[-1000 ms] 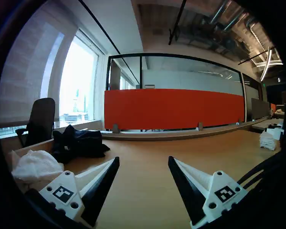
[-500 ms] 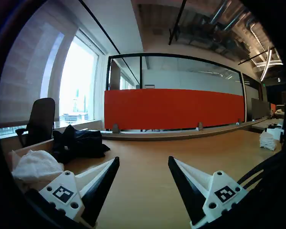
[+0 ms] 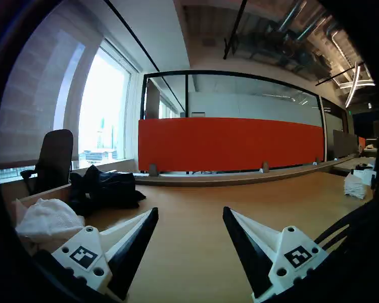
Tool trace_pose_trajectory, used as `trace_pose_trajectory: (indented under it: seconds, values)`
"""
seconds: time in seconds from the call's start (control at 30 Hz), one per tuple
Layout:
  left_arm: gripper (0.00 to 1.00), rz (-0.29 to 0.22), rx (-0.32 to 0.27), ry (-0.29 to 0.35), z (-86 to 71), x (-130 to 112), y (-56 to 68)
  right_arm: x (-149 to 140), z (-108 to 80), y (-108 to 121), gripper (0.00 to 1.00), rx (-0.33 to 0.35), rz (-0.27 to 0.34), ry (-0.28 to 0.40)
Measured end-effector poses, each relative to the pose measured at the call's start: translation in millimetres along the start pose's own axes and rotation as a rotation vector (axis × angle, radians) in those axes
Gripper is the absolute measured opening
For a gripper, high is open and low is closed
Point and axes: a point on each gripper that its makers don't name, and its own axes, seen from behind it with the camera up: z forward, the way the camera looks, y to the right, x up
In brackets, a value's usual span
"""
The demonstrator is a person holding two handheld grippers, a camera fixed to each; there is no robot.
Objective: Fold towel
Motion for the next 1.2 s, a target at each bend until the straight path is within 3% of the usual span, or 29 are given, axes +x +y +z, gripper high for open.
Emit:
trace_pose_trajectory:
  seconds: [1.2]
  values:
    - [0.94, 0.000, 0.000, -0.002, -2.5, 6.2, -1.0, 1.3, -0.7, -0.6, 1.00, 0.000, 0.001, 0.000]
